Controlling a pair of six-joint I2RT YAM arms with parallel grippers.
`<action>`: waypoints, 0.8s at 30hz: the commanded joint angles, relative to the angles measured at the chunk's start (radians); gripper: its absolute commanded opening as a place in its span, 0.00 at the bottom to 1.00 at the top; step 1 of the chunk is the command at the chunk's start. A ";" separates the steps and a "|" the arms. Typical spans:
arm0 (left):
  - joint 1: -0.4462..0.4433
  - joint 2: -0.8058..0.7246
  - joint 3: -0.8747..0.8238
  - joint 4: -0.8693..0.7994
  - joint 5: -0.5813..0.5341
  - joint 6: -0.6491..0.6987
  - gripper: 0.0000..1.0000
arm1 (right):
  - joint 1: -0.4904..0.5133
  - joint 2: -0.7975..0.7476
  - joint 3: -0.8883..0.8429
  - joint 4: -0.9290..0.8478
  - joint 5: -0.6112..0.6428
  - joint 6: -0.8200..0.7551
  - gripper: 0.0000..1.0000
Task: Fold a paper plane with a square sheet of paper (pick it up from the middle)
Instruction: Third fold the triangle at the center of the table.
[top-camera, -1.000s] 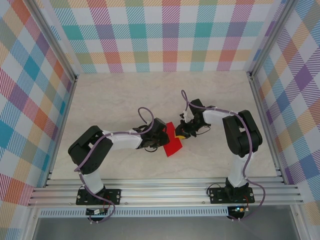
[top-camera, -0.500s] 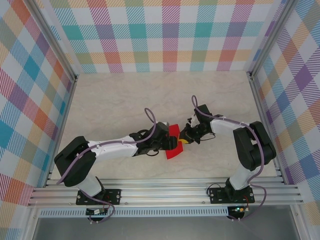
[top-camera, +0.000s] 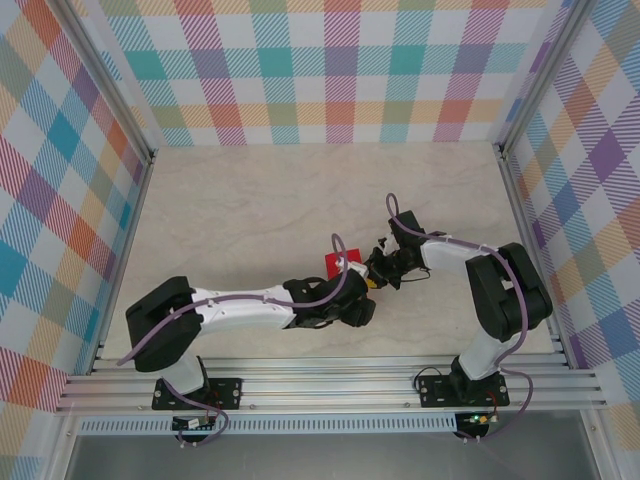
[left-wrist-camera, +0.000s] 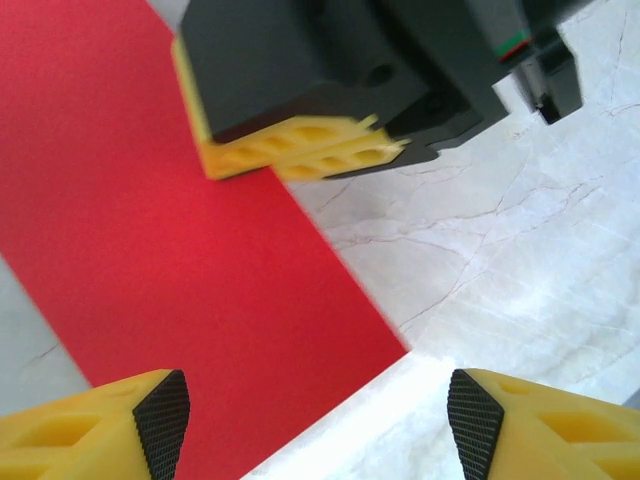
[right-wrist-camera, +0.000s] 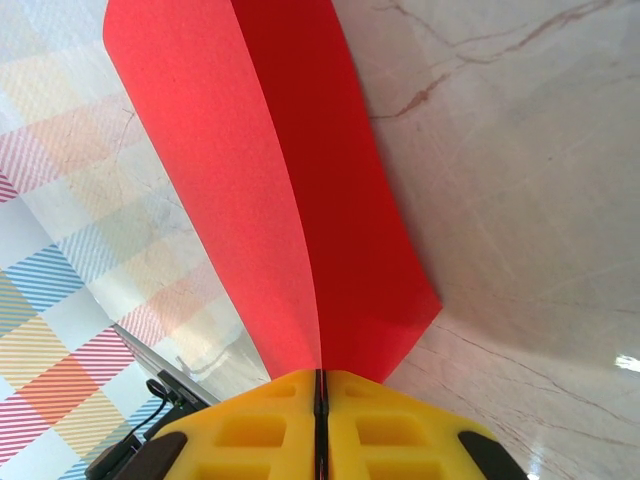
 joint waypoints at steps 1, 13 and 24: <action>-0.043 0.065 0.080 -0.112 -0.121 0.059 0.72 | -0.006 0.019 0.016 0.004 -0.008 0.001 0.10; -0.091 0.156 0.185 -0.223 -0.287 0.056 0.59 | -0.005 0.035 0.024 -0.004 -0.009 -0.014 0.10; -0.091 0.135 0.165 -0.215 -0.300 0.064 0.19 | -0.006 0.034 0.030 -0.029 -0.002 -0.040 0.11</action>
